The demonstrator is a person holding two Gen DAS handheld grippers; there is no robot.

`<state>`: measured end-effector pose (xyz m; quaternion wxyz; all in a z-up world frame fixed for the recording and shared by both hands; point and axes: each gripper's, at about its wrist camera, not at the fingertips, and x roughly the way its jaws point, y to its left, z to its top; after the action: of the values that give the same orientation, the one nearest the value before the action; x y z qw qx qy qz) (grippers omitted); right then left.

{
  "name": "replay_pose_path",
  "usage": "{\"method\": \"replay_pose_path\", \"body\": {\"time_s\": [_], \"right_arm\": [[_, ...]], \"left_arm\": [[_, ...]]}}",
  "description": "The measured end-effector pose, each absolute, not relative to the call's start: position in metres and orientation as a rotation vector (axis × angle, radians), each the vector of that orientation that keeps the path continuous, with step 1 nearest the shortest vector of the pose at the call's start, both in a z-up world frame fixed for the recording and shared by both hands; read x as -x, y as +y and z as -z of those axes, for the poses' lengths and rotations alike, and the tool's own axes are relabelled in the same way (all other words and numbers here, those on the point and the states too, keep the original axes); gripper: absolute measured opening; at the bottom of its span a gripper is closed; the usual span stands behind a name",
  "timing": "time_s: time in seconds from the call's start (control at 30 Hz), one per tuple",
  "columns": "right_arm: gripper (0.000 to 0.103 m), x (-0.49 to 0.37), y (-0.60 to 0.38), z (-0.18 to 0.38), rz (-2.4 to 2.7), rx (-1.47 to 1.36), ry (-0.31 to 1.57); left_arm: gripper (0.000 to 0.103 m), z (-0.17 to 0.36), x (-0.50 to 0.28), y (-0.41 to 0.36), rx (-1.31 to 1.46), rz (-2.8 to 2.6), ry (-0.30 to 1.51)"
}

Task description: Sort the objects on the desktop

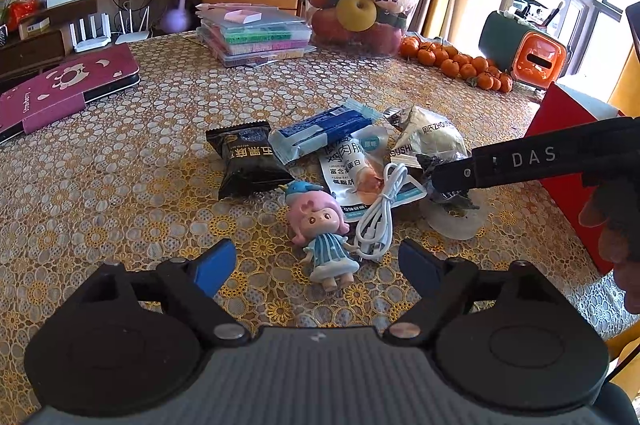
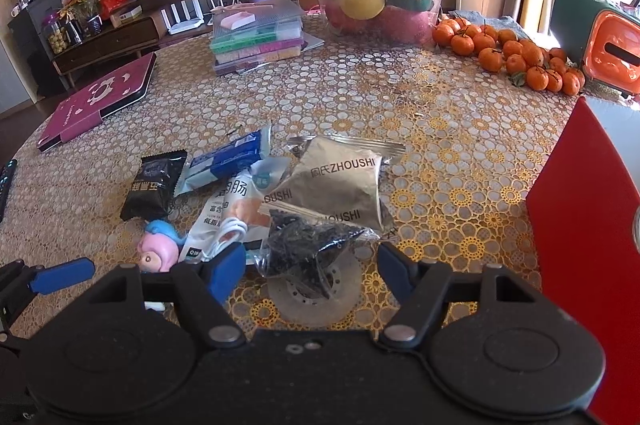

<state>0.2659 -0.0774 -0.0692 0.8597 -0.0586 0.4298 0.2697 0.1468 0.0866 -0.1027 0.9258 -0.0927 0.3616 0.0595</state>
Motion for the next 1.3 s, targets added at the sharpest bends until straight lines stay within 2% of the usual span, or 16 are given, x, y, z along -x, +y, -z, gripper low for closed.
{"method": "replay_pose_path", "body": {"time_s": [0.07, 0.23, 0.43, 0.53, 0.83, 1.03, 1.2, 1.3], "right_arm": [[0.072, -0.268, -0.076, 0.072, -0.559, 0.118, 0.907], [0.072, -0.272, -0.072, 0.076, -0.544, 0.111, 0.905], [0.071, -0.273, -0.069, 0.077, -0.549, 0.123, 0.903], [0.071, -0.273, -0.069, 0.079, -0.546, 0.119, 0.909], [0.069, -0.277, -0.067, 0.086, -0.534, 0.11, 0.923], [0.056, -0.279, -0.067, 0.087, -0.533, 0.104, 0.928], [0.051, -0.277, -0.068, 0.086, -0.529, 0.115, 0.92], [0.048, -0.277, -0.068, 0.084, -0.529, 0.119, 0.914]], "left_arm": [[0.081, 0.105, -0.149, 0.087, 0.188, -0.119, 0.745], [0.074, 0.109, -0.151, 0.093, 0.214, -0.13, 0.752], [0.074, 0.106, -0.158, 0.099, 0.225, -0.145, 0.742], [0.068, 0.106, -0.164, 0.1, 0.229, -0.15, 0.742], [0.064, 0.116, -0.176, 0.102, 0.25, -0.158, 0.765], [0.057, 0.115, -0.179, 0.102, 0.257, -0.148, 0.762], [0.039, 0.115, -0.18, 0.101, 0.278, -0.124, 0.763], [0.037, 0.115, -0.181, 0.1, 0.283, -0.126, 0.766]]}}
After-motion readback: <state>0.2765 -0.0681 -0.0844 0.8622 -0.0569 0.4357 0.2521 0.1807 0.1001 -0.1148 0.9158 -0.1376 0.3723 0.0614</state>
